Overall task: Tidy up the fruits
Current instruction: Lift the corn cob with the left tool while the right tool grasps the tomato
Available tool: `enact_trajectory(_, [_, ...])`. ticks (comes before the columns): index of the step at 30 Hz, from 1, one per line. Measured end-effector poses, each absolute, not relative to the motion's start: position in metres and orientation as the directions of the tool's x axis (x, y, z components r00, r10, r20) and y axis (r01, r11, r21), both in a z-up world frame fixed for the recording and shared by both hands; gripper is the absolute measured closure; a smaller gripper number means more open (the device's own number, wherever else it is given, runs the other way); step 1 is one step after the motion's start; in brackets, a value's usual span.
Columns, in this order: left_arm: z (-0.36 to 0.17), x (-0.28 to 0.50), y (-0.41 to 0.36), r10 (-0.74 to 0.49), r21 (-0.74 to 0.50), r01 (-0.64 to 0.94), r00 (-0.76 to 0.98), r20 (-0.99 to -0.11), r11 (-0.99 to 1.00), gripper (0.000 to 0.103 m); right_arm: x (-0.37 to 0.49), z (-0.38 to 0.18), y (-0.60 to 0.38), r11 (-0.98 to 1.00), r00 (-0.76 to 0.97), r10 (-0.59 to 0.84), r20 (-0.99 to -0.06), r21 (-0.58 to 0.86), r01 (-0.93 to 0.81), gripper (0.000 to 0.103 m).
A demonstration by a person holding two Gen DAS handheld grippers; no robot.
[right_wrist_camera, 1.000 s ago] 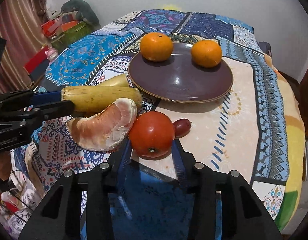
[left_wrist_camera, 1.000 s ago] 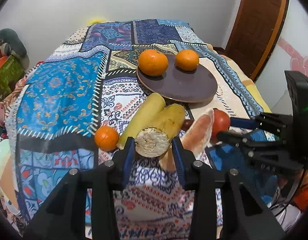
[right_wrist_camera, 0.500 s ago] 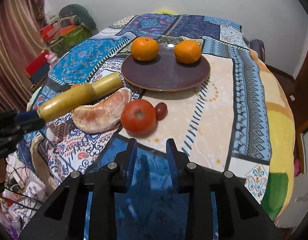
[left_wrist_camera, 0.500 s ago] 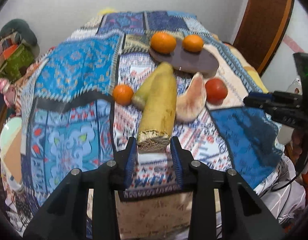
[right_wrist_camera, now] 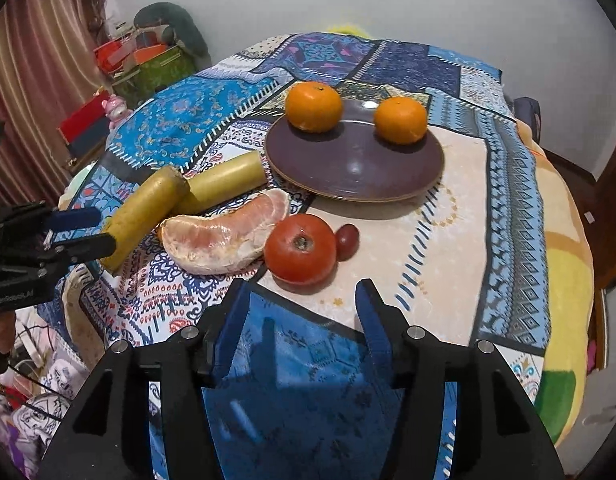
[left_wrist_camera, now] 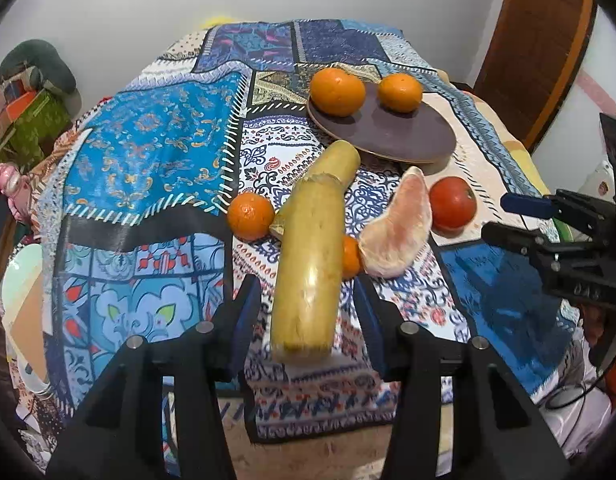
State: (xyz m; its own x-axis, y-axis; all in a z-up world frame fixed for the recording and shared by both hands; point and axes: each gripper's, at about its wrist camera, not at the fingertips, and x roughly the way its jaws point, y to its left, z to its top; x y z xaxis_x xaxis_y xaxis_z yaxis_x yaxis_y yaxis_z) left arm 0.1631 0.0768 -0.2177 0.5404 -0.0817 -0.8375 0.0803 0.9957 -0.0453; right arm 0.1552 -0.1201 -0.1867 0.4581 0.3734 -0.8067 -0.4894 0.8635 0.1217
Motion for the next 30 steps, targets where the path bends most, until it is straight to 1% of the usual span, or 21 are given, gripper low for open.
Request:
enact_trajectory(3, [-0.221,0.173,0.076,-0.092,-0.057,0.081,0.540,-0.837,0.995,0.055,0.163,-0.192,-0.114,0.862,0.450,0.372,-0.812,0.122,-0.492,0.051])
enact_trajectory(7, [-0.224,0.183,0.073,-0.084,-0.044,0.086,0.553,-0.829,0.995,0.055,0.171,-0.199,-0.106,0.859,0.447,0.366,-0.817,0.112,-0.499,0.051])
enact_trajectory(9, [-0.226,0.188,0.073,-0.088,-0.048,0.087,0.557,-0.826,0.995,0.058,0.175,-0.203,-0.104,0.860,0.442,0.362,-0.821,0.110,-0.499,0.051])
enact_trajectory(11, [-0.229,0.193,0.074,-0.099,-0.060,0.087,0.553,-0.827,0.994,0.064,0.179,-0.207,-0.102,0.860,0.434,0.360,-0.825,0.114,-0.497,0.051])
enact_trajectory(16, [-0.230,0.195,0.075,-0.112,-0.078,0.084,0.561,-0.820,0.993,0.064,0.185,-0.214,-0.103,0.858,0.416,0.377,-0.828,0.143,-0.493,0.051])
enact_trajectory(18, [-0.229,0.195,0.076,-0.108,-0.076,0.080,0.563,-0.820,0.994,0.064,0.185,-0.214,-0.103,0.858,0.421,0.377,-0.825,0.139,-0.495,0.055])
enact_trajectory(20, [-0.225,0.194,0.077,-0.110,-0.084,0.072,0.564,-0.818,0.994,0.064,0.184,-0.212,-0.103,0.854,0.418,0.380,-0.826,0.139,-0.502,0.057])
enact_trajectory(30, [-0.180,0.174,0.071,-0.090,-0.052,0.077,0.646,-0.758,0.996,0.065,0.178,-0.194,-0.118,0.865,0.464,0.383,-0.799,0.134,-0.483,0.058])
